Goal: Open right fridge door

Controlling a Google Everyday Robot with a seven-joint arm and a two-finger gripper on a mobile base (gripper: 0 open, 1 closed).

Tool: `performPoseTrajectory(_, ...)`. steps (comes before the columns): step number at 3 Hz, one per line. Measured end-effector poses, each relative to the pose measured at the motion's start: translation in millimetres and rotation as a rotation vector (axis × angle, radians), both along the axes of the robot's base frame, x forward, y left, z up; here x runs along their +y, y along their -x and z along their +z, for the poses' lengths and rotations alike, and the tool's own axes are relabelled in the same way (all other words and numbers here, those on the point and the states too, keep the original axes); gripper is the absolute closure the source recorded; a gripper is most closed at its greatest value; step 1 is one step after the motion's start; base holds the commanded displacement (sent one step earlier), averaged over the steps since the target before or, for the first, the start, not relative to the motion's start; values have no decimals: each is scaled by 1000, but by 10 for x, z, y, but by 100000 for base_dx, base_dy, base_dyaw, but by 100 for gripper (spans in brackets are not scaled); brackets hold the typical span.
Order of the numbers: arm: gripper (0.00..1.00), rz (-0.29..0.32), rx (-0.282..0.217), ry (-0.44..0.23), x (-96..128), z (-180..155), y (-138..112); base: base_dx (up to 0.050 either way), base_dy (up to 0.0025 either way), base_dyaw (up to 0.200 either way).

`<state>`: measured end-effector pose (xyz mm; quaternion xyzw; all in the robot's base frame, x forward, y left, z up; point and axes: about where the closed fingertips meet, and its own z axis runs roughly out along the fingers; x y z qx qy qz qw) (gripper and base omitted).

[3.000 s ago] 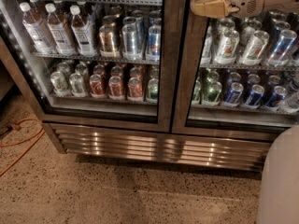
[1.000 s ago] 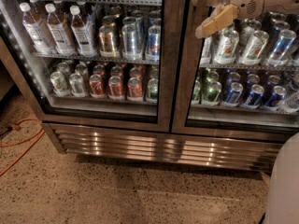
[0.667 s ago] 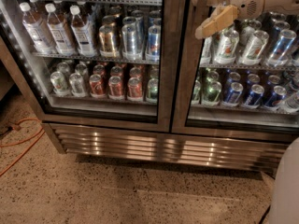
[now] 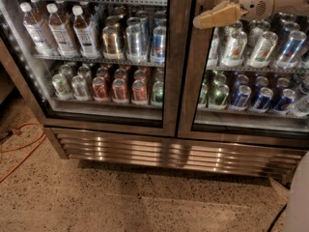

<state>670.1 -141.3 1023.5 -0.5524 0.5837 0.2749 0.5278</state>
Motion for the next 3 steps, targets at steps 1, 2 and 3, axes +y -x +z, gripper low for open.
performPoseTrajectory(1, 65, 0, 0, 0, 1, 0, 0, 0, 0, 0)
performPoseTrajectory(2, 87, 0, 0, 0, 1, 0, 0, 0, 0, 0)
performPoseTrajectory(3, 100, 0, 0, 0, 1, 0, 0, 0, 0, 0)
